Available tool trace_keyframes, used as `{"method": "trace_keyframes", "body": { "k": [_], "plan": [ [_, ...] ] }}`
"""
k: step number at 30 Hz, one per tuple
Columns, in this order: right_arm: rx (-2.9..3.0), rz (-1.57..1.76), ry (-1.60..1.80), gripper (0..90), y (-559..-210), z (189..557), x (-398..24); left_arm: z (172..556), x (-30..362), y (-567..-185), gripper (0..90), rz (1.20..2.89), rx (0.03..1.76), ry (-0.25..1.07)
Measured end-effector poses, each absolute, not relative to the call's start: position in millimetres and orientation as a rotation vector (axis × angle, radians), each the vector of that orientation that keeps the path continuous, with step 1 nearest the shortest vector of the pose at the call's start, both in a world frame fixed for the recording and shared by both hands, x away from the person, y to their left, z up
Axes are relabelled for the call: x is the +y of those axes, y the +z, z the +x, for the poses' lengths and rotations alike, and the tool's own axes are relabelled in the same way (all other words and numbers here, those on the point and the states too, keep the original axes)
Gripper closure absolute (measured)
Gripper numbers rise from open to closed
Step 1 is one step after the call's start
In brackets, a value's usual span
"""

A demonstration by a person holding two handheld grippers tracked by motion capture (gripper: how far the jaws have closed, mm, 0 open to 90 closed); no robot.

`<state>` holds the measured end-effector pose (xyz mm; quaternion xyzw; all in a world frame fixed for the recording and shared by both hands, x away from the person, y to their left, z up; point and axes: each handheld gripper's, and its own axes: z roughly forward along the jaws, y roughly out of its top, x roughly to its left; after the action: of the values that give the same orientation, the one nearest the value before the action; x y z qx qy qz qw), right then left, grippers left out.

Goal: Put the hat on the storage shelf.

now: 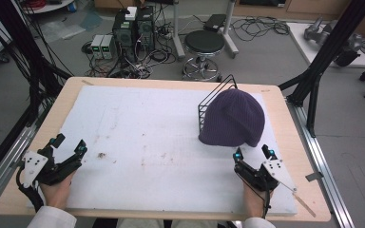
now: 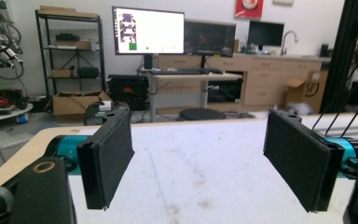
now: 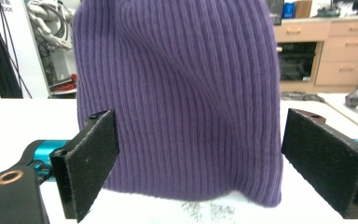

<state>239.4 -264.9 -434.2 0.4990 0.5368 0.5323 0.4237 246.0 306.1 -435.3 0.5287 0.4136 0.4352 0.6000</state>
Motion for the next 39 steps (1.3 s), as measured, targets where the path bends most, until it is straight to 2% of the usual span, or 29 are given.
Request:
{"method": "trace_keyframes", "body": {
  "k": [9,23,39],
  "plan": [
    [1.326,1.314,1.294,10.4,-442.8,241.6,-271.5,246.5,316.5,-441.3,24.6,1.206,1.026,1.019],
    [1.403,1.162,1.253,10.5,-437.1,242.3,-254.3,248.8,314.6,-442.8,25.1,1.223,1.029,0.997],
    [1.412,1.179,1.263,10.5,-437.7,244.3,-255.1,251.1,314.9,-444.0,25.6,1.214,1.045,0.962]
  ]
}}
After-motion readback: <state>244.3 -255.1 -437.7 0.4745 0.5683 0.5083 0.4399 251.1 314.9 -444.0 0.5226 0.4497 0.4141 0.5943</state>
